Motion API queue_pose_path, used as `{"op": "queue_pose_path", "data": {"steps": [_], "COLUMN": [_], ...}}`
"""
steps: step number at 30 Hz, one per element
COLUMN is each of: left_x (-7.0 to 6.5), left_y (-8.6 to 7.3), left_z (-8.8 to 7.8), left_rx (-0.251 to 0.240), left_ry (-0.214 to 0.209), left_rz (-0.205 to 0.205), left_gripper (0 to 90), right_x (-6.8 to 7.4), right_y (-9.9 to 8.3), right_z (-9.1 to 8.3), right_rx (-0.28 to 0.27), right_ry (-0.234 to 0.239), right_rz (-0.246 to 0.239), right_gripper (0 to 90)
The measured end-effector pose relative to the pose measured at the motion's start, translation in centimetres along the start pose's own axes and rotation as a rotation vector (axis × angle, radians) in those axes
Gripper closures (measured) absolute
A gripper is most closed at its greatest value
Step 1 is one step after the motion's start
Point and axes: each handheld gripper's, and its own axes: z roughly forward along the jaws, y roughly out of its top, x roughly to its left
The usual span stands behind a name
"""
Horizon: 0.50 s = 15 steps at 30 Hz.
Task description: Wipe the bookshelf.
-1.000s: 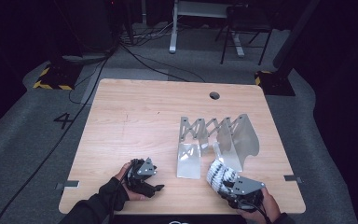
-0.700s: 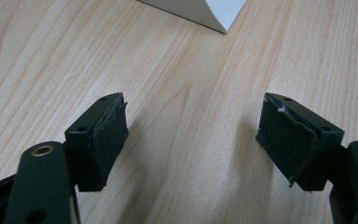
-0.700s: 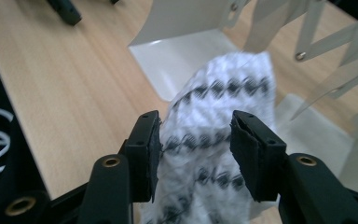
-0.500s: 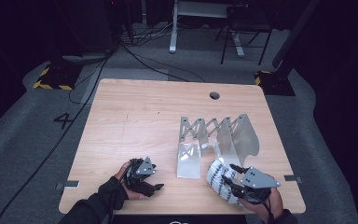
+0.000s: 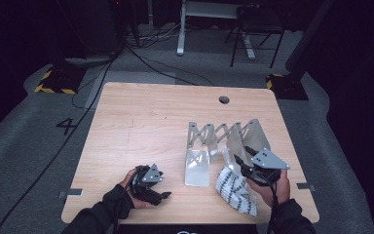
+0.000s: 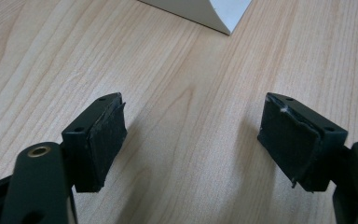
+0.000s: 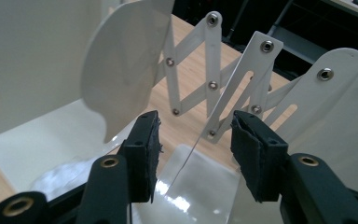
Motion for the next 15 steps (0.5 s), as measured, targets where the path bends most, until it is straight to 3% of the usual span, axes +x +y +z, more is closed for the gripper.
{"op": "queue_pose_path", "data": {"steps": [3, 8, 12, 15], "left_x": [0.0, 0.0, 0.0, 0.0], "left_y": [0.0, 0.0, 0.0, 0.0], "left_z": [0.0, 0.0, 0.0, 0.0], "left_rx": [0.000, 0.001, 0.000, -0.001], "left_ry": [0.001, 0.000, 0.002, 0.002], "left_rz": [0.000, 0.000, -0.001, -0.001], "left_gripper": [22.9, 23.0, 23.0, 23.1], "right_x": [-0.6, -0.9, -0.1, 0.2], "right_y": [0.1, 0.3, 0.7, 1.0], "right_z": [1.0, 2.2, 2.9, 3.6], "right_rx": [0.014, 0.028, 0.039, 0.054], "right_ry": [-0.007, -0.035, -0.063, -0.087], "right_rz": [0.036, 0.055, 0.027, 0.041], "right_gripper": [55.1, 59.5, 64.6, 69.0]}}
